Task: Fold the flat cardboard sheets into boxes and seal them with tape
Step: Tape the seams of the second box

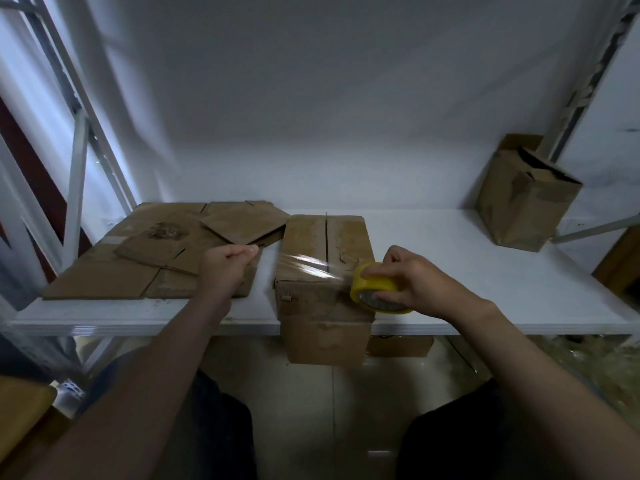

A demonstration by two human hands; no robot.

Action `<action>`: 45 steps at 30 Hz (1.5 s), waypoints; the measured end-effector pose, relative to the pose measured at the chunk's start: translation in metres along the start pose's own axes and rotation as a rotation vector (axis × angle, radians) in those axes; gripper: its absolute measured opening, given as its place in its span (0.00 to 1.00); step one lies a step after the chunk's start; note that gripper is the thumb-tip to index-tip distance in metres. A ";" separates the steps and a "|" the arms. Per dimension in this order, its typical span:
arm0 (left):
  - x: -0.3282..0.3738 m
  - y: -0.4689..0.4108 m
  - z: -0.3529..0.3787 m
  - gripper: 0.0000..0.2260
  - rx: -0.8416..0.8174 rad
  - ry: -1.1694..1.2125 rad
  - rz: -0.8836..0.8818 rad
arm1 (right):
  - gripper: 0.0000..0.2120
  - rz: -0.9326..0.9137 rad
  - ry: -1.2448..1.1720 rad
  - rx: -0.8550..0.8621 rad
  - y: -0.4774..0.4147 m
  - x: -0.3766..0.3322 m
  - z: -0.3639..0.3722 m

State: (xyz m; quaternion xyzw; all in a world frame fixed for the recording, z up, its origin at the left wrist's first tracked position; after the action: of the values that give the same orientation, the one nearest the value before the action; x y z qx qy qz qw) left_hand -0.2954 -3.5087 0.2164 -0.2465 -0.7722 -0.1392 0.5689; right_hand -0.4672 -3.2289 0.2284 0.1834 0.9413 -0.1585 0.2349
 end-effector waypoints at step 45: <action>-0.095 -0.011 0.067 0.09 0.160 -0.134 -0.126 | 0.18 0.011 0.115 0.053 -0.014 0.080 0.024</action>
State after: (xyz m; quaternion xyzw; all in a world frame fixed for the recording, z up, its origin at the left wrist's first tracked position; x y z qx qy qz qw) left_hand -0.3335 -3.5059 0.1066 -0.1600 -0.8310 -0.0956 0.5241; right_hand -0.5293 -3.2293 0.1710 0.2037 0.9477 -0.1712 0.1765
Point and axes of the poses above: each hand's wrist, its own y-axis away from the middle knuckle, its own z-axis out of the palm, x = y × z, the point moved 7 cm from there along -y, towards the middle knuckle, and after that the axes turned 8 degrees about -y, right-handed, at the moved point
